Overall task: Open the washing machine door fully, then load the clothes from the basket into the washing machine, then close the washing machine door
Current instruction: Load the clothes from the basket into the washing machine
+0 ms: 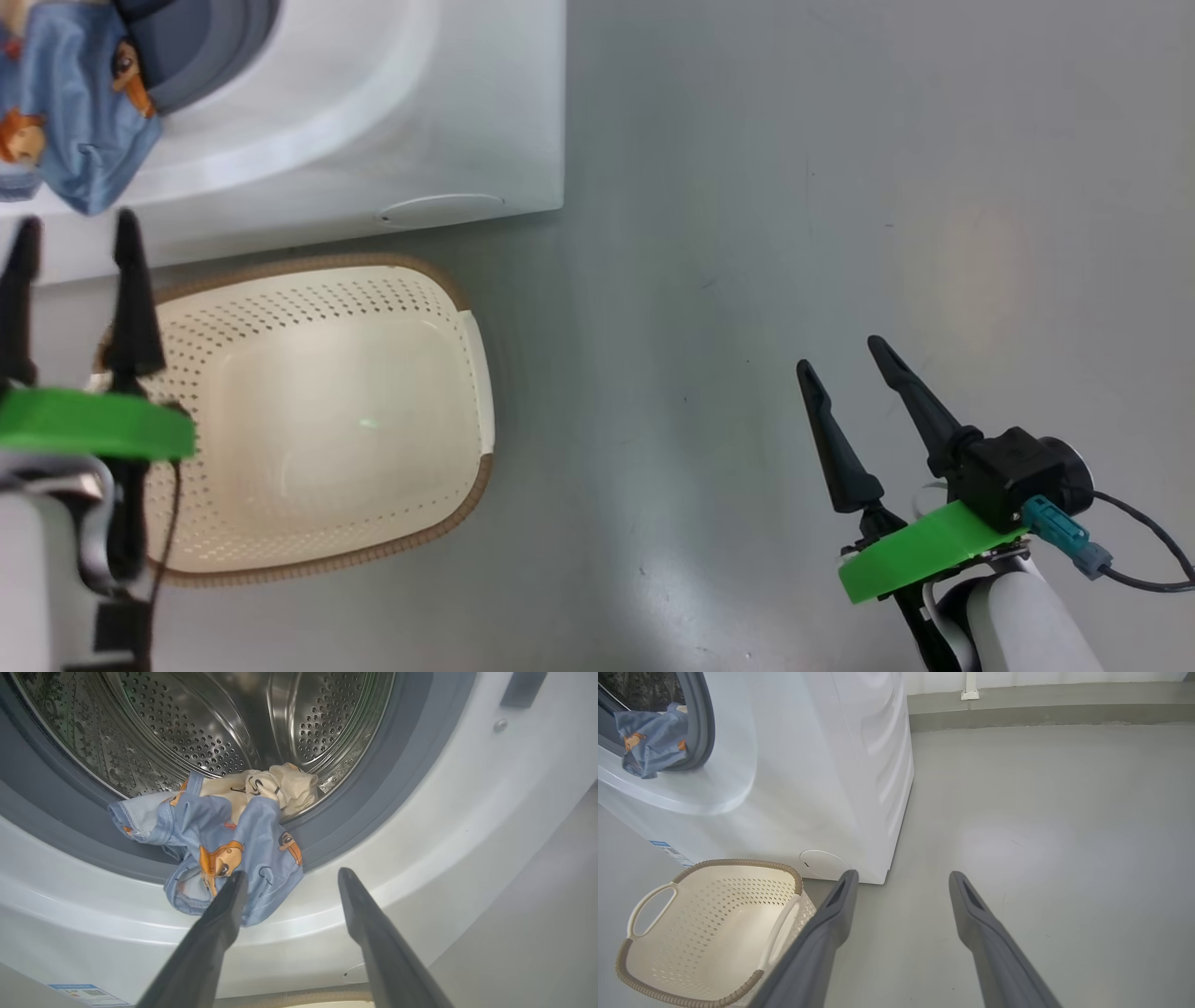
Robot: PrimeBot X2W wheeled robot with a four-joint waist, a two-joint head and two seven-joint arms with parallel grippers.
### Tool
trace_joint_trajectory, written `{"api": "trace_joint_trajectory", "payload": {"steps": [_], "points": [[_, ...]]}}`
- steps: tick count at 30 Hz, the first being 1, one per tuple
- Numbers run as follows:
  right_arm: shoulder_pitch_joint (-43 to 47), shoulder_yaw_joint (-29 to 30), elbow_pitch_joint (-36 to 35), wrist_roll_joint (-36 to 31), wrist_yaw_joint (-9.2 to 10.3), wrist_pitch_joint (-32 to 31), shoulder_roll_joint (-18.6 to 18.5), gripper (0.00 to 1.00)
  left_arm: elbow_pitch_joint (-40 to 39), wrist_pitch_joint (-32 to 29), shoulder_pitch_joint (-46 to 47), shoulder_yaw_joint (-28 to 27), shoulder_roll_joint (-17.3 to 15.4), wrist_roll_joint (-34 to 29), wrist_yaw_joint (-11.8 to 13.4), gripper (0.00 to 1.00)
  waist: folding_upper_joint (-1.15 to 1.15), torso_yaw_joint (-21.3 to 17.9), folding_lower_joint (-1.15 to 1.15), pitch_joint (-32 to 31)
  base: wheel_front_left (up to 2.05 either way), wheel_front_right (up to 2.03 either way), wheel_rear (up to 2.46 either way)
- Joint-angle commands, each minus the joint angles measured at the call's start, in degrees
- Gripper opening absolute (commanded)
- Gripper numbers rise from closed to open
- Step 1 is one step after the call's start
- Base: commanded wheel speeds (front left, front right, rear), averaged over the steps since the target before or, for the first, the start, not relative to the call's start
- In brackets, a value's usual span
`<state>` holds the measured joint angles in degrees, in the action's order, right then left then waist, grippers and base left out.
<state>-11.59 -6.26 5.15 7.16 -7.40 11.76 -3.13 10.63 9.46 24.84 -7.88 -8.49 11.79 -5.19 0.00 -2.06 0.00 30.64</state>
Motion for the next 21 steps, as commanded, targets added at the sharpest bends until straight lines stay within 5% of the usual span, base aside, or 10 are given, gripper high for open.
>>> {"api": "trace_joint_trajectory", "payload": {"steps": [1, 21], "points": [[0.0, -1.7, -0.9, 0.5, -0.09, 0.7, 0.2, 1.00, -0.6, -1.1, 2.2, -2.3, -2.9, -0.1, 0.7, 1.00, 0.00, -0.6, 0.00, 0.6, 0.00, 0.00, 0.00], [-2.5, -3.2, 0.9, 2.7, -0.09, 2.7, 0.2, 1.00, 13.2, -18.2, 21.9, 0.1, -14.2, -3.0, 1.5, 1.00, 0.00, -4.3, 0.00, 4.1, 0.00, 0.00, 0.00]]}}
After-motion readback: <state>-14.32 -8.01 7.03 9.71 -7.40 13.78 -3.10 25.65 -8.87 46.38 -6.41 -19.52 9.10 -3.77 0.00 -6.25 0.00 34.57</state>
